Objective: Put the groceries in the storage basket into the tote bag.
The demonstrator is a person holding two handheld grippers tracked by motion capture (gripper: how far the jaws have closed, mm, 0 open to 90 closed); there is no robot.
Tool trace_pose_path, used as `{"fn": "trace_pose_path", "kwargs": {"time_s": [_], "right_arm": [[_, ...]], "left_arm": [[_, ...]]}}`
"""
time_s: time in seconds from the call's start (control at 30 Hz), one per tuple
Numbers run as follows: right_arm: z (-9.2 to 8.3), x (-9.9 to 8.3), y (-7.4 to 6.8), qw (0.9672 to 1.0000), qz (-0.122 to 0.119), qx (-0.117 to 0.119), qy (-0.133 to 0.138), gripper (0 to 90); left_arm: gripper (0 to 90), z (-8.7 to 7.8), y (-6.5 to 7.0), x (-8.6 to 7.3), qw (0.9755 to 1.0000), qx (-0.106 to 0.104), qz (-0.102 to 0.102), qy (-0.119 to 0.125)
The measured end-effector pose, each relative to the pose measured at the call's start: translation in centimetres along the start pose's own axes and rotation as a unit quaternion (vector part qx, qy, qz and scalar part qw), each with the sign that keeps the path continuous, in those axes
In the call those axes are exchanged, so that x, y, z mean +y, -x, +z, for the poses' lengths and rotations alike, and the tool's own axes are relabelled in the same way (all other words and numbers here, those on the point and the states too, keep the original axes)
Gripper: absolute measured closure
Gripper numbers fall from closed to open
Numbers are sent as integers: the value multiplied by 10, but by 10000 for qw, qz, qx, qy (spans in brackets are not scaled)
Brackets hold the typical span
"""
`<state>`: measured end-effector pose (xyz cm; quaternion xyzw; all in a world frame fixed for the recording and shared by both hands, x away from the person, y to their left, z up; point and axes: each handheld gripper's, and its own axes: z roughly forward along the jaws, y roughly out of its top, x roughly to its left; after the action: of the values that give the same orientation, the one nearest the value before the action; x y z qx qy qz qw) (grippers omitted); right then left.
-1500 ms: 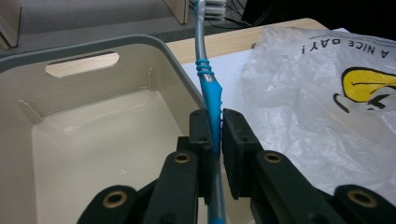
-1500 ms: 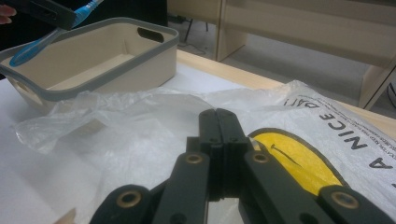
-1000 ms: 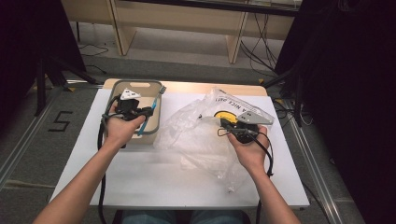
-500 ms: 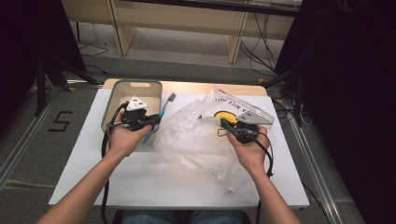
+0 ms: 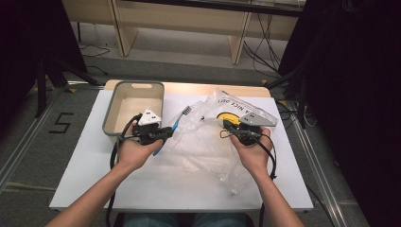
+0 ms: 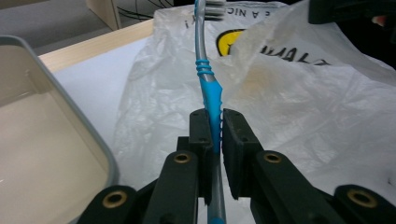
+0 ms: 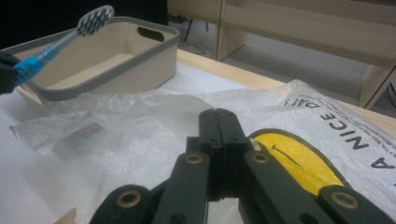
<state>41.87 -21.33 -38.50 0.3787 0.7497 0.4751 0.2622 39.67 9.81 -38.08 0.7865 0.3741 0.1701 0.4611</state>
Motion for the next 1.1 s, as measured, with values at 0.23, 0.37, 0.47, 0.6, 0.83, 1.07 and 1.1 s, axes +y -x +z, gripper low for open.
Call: {"fn": "trace_pose_path", "kwargs": {"time_s": [0.23,0.37,0.47,0.6,0.83,1.07,1.1], "right_arm": [[-1,0,0,10000,-13,-41,55,900],[-1,1,0,10000,-3,-46,62,900],[-1,0,0,10000,1,-63,75,900],[-1,0,0,10000,0,-58,70,900],[-1,1,0,9999,3,-47,109,900],[-2,1,0,9999,-10,-35,122,900],[-2,1,0,9999,-8,-32,117,900]], "left_arm": [[823,6,18,-5,9996,-190,166,-119],[823,11,28,-8,9990,-294,254,-218],[822,15,34,-10,9986,-350,303,-265],[823,21,39,-14,9980,-389,356,-351],[823,33,45,-16,9970,-411,430,-501],[823,46,52,-14,9960,-434,467,-621],[822,47,52,-13,9961,-429,455,-627]]}}
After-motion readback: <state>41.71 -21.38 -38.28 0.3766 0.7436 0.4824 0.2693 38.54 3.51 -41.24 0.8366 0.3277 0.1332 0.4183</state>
